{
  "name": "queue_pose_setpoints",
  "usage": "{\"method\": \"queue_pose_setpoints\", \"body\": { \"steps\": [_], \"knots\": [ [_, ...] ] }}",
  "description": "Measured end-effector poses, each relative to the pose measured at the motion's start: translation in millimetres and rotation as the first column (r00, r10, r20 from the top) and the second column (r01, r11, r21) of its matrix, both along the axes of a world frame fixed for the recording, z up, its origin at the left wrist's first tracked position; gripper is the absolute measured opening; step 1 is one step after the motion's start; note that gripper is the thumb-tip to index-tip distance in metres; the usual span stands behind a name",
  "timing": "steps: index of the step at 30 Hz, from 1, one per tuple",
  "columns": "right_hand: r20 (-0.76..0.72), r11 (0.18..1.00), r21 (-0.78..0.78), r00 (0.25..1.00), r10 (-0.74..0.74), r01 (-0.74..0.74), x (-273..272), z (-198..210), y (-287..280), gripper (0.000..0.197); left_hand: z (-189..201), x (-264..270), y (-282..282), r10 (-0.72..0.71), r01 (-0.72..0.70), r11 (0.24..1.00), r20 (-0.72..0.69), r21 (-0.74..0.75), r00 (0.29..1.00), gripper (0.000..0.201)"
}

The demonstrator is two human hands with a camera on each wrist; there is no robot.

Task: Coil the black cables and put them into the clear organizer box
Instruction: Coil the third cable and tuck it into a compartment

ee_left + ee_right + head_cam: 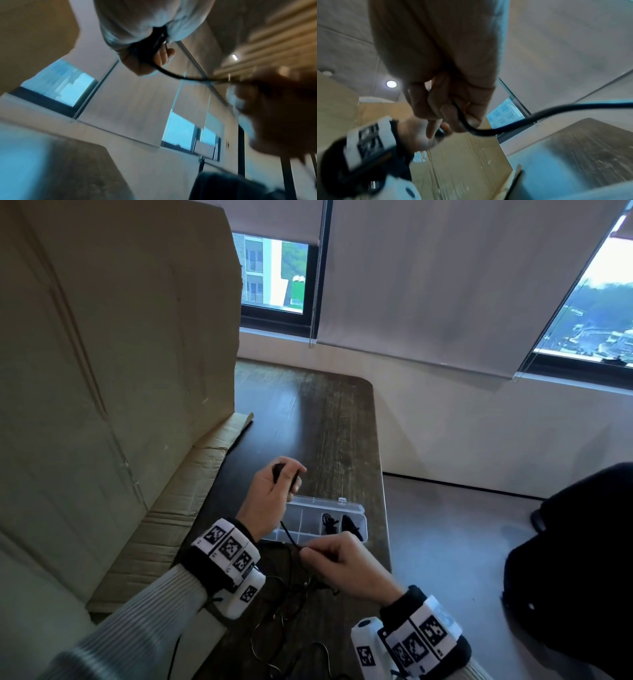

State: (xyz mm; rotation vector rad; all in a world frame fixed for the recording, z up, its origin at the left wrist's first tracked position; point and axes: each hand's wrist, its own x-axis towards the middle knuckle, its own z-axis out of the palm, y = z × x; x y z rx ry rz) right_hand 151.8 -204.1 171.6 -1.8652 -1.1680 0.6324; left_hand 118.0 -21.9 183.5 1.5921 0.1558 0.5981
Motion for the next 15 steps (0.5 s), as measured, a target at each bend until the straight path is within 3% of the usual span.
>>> {"method": "queue_pose_setpoints", "body": {
  "steps": [2, 4, 7, 9, 12, 15],
  "knots": [
    [0.063, 1.000, 0.018, 0.998, 0.012, -0.014, 3, 17, -3, 0.017, -9, 0, -2, -0.002, 0.023, 0.924, -0.056, 0.381, 0.998, 0.035],
    [0.097, 0.998, 0.059, 0.995, 0.009, -0.015, 9, 29, -5, 0.016, -14, -1, -4, -0.035, 0.101, 0.833, -0.131, 0.543, 0.991, 0.050],
    [0.071, 0.980, 0.184, 0.993, -0.094, 0.080, 22, 35, -5, 0.013, -15, -2, -7, -0.212, 0.294, 0.800, -0.212, 0.523, 0.954, 0.077],
    [-0.023, 0.938, 0.285, 0.980, -0.196, 0.194, 30, 33, -5, 0.009, -13, -2, -9, -0.319, 0.391, 0.761, -0.226, 0.518, 0.920, 0.060],
    [-0.162, 0.886, 0.342, 0.948, -0.272, 0.313, 36, 29, -3, 0.006, -9, -3, -13, -0.335, 0.438, 0.711, -0.283, 0.550, 0.899, 0.032],
    [-0.227, 0.866, 0.334, 0.923, -0.310, 0.373, 40, 24, -2, 0.008, 1, -7, -14, -0.392, 0.472, 0.816, -0.282, 0.333, 0.876, 0.026]
  ]
}}
